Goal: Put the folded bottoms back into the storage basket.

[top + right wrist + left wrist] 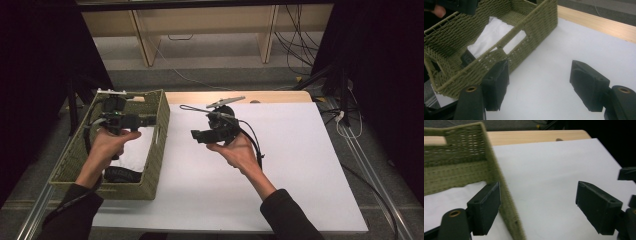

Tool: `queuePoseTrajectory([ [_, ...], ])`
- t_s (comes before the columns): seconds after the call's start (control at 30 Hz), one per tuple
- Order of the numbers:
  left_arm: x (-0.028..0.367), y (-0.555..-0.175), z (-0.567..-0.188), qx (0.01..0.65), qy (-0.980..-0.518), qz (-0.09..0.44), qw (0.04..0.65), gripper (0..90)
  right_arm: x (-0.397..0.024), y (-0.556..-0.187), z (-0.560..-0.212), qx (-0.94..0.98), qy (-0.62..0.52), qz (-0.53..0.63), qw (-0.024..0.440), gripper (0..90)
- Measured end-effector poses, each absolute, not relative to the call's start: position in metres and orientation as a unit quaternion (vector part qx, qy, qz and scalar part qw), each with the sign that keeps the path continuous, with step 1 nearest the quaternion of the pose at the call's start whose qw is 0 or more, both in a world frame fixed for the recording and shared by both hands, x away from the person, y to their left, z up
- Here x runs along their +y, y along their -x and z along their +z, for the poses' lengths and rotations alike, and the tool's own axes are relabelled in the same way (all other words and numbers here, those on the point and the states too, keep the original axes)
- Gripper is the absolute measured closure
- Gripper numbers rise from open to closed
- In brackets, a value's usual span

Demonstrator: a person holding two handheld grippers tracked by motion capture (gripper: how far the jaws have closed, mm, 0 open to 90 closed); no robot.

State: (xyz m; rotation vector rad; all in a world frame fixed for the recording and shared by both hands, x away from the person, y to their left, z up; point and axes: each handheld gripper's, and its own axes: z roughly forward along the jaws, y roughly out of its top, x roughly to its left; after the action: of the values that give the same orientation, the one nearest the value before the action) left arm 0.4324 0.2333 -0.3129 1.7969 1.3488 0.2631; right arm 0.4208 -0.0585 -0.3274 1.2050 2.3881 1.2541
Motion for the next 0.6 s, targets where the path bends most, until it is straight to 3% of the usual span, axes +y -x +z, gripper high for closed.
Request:
queuePoseTrajectory([
  [0.6,0.169,-0.395,-0.347,0.478,-0.746,0.104,0.452,16.5,-0.115,-0.389,-0.351,0.79,-0.411,0.441,0.11,32.6],
])
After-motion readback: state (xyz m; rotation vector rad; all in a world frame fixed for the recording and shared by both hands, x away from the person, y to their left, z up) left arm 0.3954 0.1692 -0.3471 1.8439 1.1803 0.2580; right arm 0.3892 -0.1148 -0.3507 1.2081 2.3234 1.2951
